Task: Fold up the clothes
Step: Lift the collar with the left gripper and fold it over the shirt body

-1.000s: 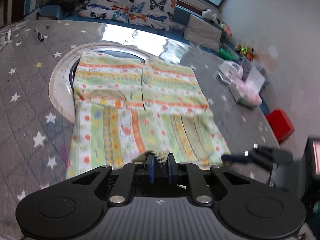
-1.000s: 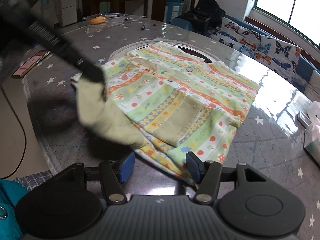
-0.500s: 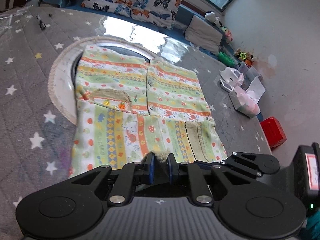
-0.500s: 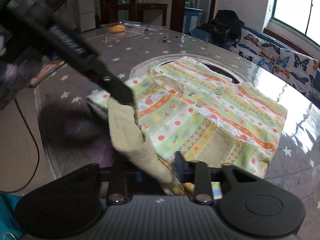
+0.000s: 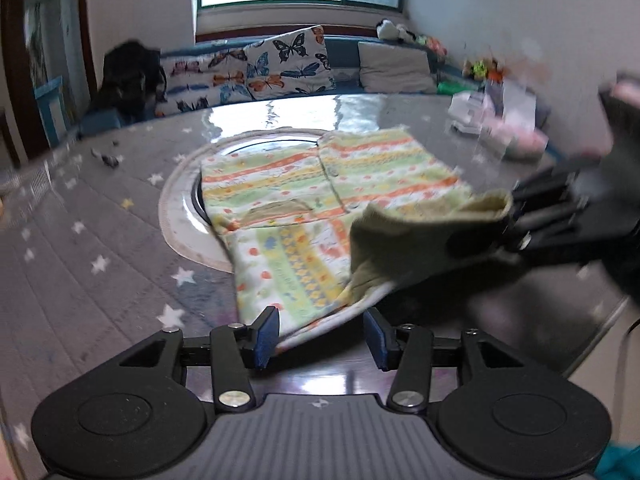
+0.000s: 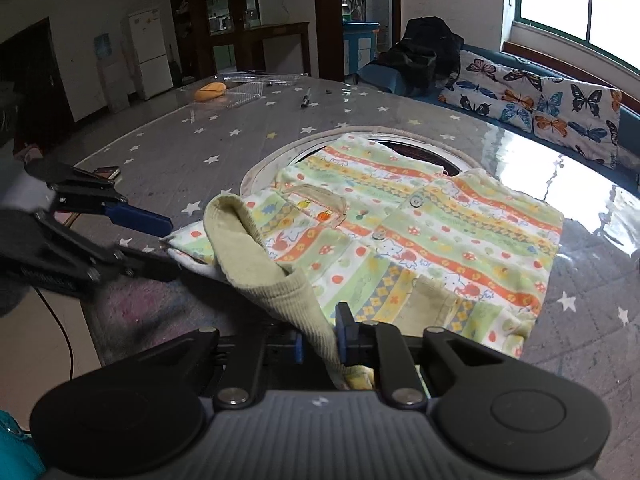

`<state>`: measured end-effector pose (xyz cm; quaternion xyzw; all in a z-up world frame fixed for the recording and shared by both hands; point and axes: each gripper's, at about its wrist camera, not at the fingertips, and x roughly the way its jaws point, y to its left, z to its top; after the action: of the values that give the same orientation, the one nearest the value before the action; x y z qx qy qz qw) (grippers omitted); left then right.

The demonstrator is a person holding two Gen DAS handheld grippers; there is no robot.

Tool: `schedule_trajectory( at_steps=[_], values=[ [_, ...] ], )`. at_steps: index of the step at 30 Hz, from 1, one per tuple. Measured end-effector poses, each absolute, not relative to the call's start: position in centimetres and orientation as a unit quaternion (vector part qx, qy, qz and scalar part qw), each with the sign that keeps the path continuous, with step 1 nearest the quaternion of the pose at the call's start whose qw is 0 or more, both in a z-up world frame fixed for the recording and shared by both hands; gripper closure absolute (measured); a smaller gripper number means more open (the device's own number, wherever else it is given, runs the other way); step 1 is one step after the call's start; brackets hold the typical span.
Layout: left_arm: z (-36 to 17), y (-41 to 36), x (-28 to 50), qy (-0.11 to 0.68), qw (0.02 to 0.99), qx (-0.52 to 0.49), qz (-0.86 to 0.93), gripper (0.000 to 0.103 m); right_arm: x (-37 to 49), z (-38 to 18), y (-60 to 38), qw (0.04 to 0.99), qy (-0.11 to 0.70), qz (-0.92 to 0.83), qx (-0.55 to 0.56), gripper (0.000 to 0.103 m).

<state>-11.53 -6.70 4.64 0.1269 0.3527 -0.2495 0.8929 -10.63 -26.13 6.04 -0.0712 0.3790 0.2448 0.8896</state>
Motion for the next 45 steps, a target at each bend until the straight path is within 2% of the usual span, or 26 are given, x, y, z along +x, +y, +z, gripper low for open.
schedule_trajectory(
  at_steps=[8,11,14,17,18,19,28,37,45],
  values=[
    [3.0,-7.8,-12.4,0.293,0.892,0.242,-0.243,0.054,-10.6,6.5,-26.3,0.896,0.368,0.238,-0.067,0.091],
    [2.6,-7.8,-12.6,0.271,0.892,0.270,-0.242,0.058,-10.6,6.6,-26.5,0.898,0.366,0.235,-0.066,0.091],
    [2.1,-7.7,-12.6,0.253,0.888,0.297,-0.244,0.067,-10.6,6.6,-26.7,0.900,0.363,0.233,-0.063,0.092],
    [1.6,-7.5,-12.5,0.241,0.884,0.316,-0.246,0.083,-10.8,6.6,-26.7,0.902,0.360,0.232,-0.065,0.093],
    [1.7,-7.3,-12.3,0.242,0.885,0.312,-0.247,0.092,-10.9,6.6,-26.6,0.902,0.357,0.232,-0.065,0.093],
    [1.7,-7.1,-12.2,0.244,0.885,0.309,-0.248,0.093,-11.0,6.7,-26.6,0.903,0.354,0.232,-0.065,0.095],
    [4.9,-6.0,-15.4,0.231,0.892,0.267,-0.282,0.095,-14.5,9.1,-27.6,0.912,0.324,0.243,-0.073,0.097],
    [7.9,-3.5,-21.3,0.280,0.879,0.221,-0.317,0.095,-22.2,13.2,-28.7,0.903,0.321,0.275,-0.071,0.099],
    [8.0,-3.4,-20.5,0.283,0.890,0.194,-0.300,0.095,-20.7,13.1,-28.3,0.906,0.320,0.269,-0.067,0.100]
  ],
)
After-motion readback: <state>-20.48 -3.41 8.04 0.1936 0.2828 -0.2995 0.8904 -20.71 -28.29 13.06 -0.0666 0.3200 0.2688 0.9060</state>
